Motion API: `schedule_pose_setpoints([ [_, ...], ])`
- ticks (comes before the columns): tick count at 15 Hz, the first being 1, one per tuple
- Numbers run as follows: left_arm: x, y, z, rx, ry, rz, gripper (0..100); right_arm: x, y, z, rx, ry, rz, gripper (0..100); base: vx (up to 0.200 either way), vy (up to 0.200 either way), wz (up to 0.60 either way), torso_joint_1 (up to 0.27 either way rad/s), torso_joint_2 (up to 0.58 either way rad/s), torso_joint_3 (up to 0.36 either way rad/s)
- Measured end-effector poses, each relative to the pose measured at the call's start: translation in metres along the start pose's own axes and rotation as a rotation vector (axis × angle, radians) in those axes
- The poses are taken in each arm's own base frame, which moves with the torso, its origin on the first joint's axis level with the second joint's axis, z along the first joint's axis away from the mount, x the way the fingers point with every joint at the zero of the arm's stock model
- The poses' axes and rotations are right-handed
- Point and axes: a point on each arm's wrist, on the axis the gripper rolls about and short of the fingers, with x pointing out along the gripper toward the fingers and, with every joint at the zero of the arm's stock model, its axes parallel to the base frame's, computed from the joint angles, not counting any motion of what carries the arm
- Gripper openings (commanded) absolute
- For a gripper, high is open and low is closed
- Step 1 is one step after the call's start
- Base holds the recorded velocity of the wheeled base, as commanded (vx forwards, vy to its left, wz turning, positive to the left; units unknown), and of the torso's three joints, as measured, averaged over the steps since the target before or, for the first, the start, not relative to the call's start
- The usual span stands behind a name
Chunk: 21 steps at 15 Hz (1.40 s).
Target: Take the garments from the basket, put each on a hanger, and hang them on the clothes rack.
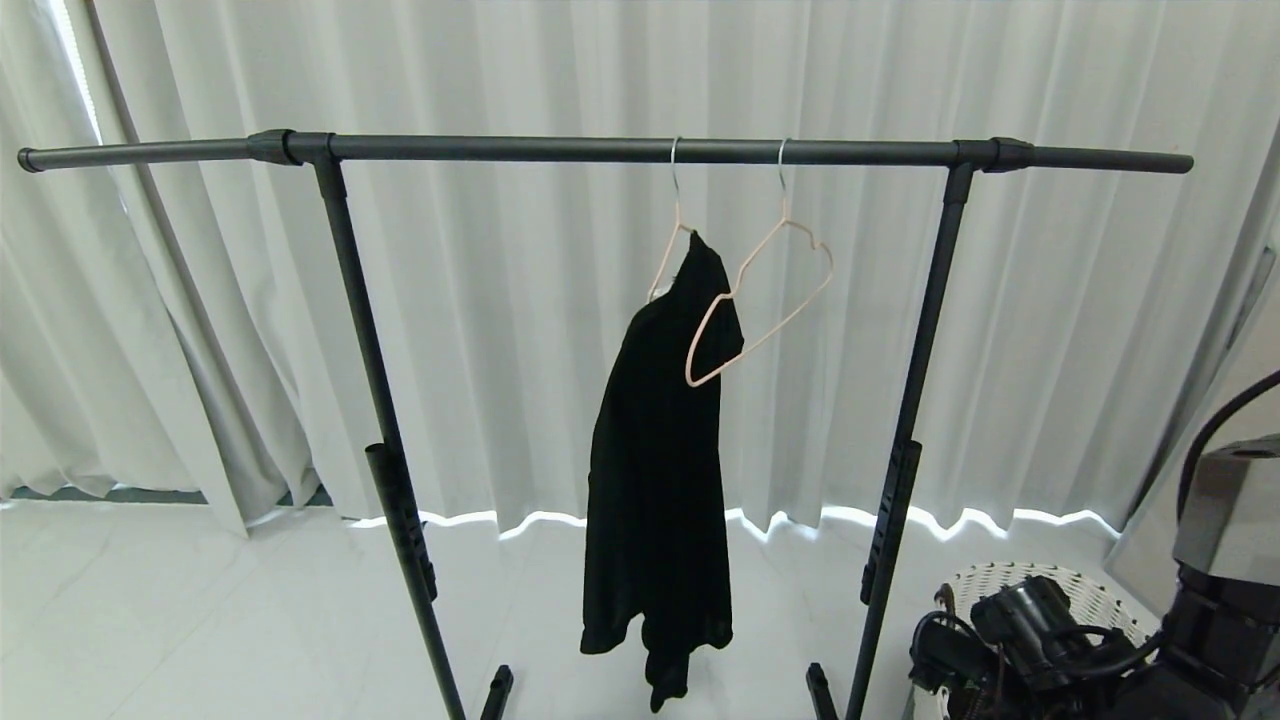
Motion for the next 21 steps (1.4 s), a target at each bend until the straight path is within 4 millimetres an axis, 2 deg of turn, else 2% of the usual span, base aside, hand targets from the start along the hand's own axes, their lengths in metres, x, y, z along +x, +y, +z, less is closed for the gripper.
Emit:
schedule_pose_setpoints([
  [3,0.001,0.000,0.000,0.004,0.011,-0.001,100,0.023,0.000,0.001,0.016,0.034,-0.094,100,0.000,0.000,0.00,0.000,0.00,0.000],
  [5,0.001,0.000,0.000,0.005,0.014,-0.001,100,0.031,0.003,-0.003,0.014,0.071,-0.097,100,0.000,0.000,0.00,0.000,0.00,0.000],
  [13,0.001,0.000,0.000,0.006,0.017,-0.001,100,0.043,0.007,-0.008,0.030,0.135,-0.143,100,0.000,0.000,0.00,0.000,0.00,0.000],
  [14,0.001,0.000,0.000,0.005,0.017,-0.001,100,0.044,0.008,-0.008,0.033,0.138,-0.144,0,0.000,0.000,0.00,0.000,0.00,0.000],
  [21,0.001,0.000,0.000,0.005,0.016,-0.001,100,0.044,0.010,-0.009,0.053,0.153,-0.191,0,0.000,0.000,0.00,0.000,0.00,0.000],
])
